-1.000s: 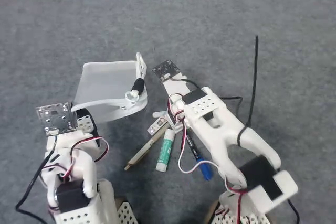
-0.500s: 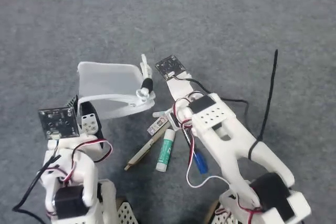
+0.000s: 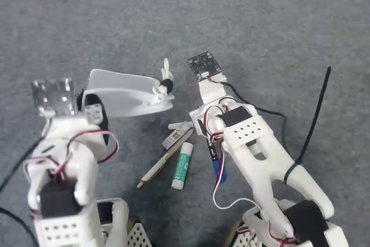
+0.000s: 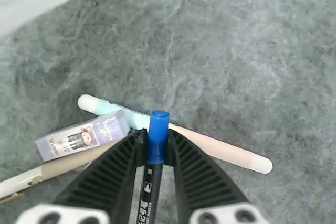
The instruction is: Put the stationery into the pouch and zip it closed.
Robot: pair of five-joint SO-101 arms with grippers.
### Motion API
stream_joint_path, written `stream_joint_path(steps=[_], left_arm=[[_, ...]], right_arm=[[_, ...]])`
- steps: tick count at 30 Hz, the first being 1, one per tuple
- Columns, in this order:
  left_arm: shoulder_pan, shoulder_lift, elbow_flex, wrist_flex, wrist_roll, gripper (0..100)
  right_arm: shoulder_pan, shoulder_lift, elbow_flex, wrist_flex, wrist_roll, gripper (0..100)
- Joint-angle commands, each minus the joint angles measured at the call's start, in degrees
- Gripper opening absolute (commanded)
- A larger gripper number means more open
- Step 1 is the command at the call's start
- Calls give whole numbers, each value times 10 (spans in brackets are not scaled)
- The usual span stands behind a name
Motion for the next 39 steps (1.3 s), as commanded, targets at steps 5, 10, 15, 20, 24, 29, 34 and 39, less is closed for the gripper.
stream_joint_path(steps=[5, 10, 15, 20, 24, 29, 34, 39], left_arm=[[4, 129, -143, 28, 25, 10], [3, 197, -204, 58, 25, 10], [4, 239, -240, 67, 25, 10], [33, 273, -266, 76, 27, 9], [51, 296, -273, 78, 37, 9], [49, 302, -273, 77, 56, 9], [49, 305, -273, 78, 56, 9], [48, 305, -273, 78, 56, 9]], right_arm=[[14, -39, -4, -14, -28, 5], [14, -47, -3, -15, -32, 6], [14, -139, 33, -15, -48, 6], [14, -280, 77, -15, -46, 6], [10, -385, 101, -15, -22, 6], [8, -490, 100, -15, -13, 6], [-36, -561, 84, -15, 7, 6], [-115, -594, 65, -54, 58, 6]])
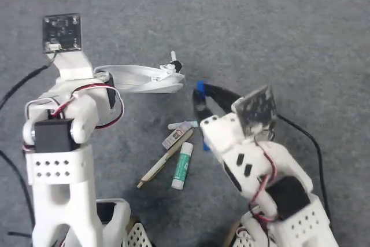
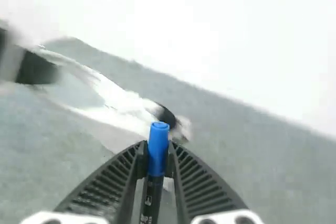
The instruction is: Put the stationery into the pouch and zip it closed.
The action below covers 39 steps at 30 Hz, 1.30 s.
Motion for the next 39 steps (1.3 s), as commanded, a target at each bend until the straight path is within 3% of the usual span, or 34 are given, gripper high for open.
stream_joint_path(steps=[1, 18, 39], left_arm=[[4, 3, -36, 2, 9, 9], [6, 3, -33, 2, 9, 9], [8, 4, -23, -2, 9, 9]], right_arm=[[-66, -28, -47, -56, 40, 6], [-85, -28, -52, -382, 45, 6], [-107, 118, -52, -557, 48, 6]])
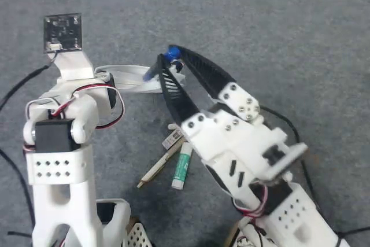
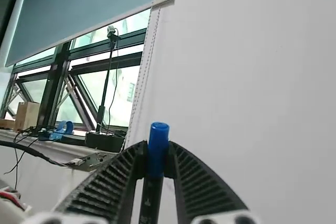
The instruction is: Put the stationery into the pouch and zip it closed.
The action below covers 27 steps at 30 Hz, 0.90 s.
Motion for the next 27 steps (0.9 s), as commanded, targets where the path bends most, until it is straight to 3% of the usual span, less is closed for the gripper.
stream_joint_path(steps=[1, 27], left_arm=[[5, 4, -23, -2, 9, 9], [5, 4, -23, -2, 9, 9]], right_arm=[[-5, 43, -35, -28, 9, 6], [22, 194, 18, -60, 8, 6]])
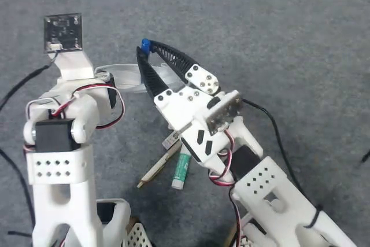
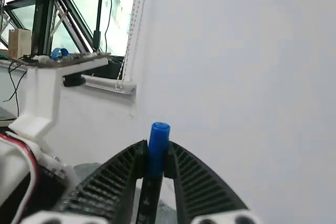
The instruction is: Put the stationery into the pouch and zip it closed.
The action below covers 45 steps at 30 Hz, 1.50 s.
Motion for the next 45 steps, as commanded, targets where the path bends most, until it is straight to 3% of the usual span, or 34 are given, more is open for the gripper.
stream_joint_path(steps=[1, 16, 22, 37, 45], left_arm=[[5, 4, -23, -2, 9, 9], [5, 4, -23, -2, 10, 9], [5, 4, -22, -2, 10, 9], [2, 2, -15, -3, 22, 10], [-19, 1, -16, -4, 24, 10]], right_arm=[[7, -5, 19, -11, 8, 6], [7, 1, 54, -7, 9, 7], [7, 1, 55, 3, 5, 138], [-16, -15, 49, 32, 9, 145], [-15, -94, -53, 276, 9, 147]])
